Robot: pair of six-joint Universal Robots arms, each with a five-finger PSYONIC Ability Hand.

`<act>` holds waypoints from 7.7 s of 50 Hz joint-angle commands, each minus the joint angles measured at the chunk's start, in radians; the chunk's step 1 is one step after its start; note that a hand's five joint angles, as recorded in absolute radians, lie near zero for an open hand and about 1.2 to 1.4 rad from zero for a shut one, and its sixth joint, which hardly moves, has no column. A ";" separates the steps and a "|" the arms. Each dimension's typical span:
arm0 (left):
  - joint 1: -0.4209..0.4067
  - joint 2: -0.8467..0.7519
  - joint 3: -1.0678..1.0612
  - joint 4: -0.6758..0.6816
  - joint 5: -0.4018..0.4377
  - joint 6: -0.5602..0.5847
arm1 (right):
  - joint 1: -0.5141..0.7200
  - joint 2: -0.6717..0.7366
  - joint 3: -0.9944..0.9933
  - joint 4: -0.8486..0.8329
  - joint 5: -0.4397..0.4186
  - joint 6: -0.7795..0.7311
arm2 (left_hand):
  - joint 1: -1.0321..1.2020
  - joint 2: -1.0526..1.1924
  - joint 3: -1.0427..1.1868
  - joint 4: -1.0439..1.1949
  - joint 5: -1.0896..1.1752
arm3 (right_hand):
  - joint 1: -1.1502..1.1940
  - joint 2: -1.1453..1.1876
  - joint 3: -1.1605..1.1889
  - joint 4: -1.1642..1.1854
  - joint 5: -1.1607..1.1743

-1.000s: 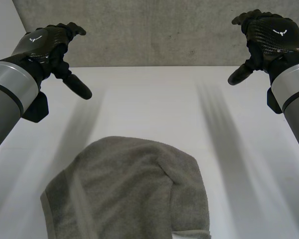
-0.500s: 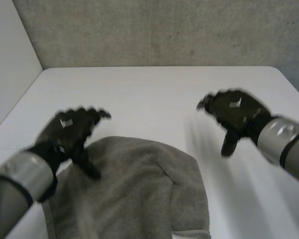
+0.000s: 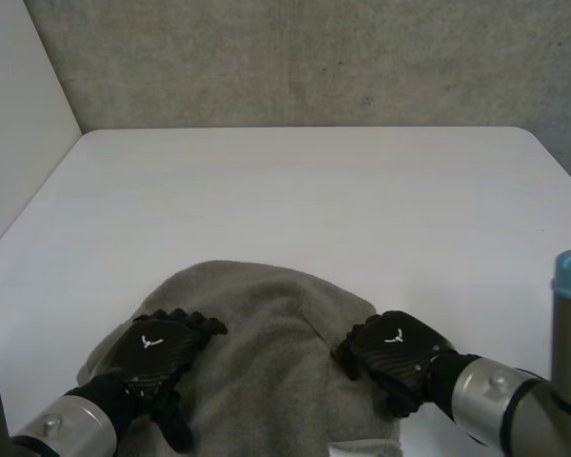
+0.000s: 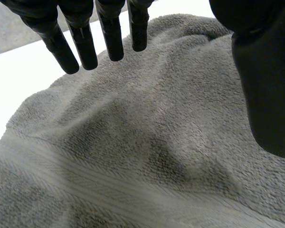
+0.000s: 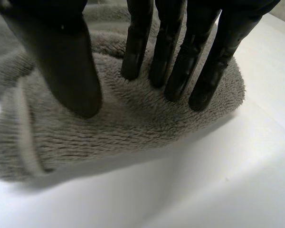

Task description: Fold the towel.

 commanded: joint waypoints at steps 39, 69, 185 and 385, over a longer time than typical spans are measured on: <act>-0.026 -0.061 -0.023 0.094 0.064 -0.001 | -0.002 -0.157 0.099 -0.147 -0.028 0.039 | -0.063 -0.066 -0.066 -0.061 -0.070 | -0.499 -0.497 -0.498 -0.498 -0.500; -0.041 -0.062 0.012 0.106 0.068 -0.006 | 0.024 0.048 0.020 -0.330 0.037 0.192 | -0.078 -0.080 -0.081 -0.076 -0.084 | 0.521 0.523 0.523 0.523 0.521; -0.155 -0.492 1.389 0.060 -0.164 -0.092 | -0.065 -0.102 -0.669 -0.726 0.070 0.424 | 1.070 1.067 1.067 1.072 1.063 | 0.521 0.523 0.523 0.523 0.521; 0.253 -0.036 0.203 0.528 0.080 -0.213 | 0.198 0.261 -0.272 -0.150 0.210 0.728 | 1.070 1.067 1.067 1.072 1.063 | 0.129 0.131 0.131 0.131 0.129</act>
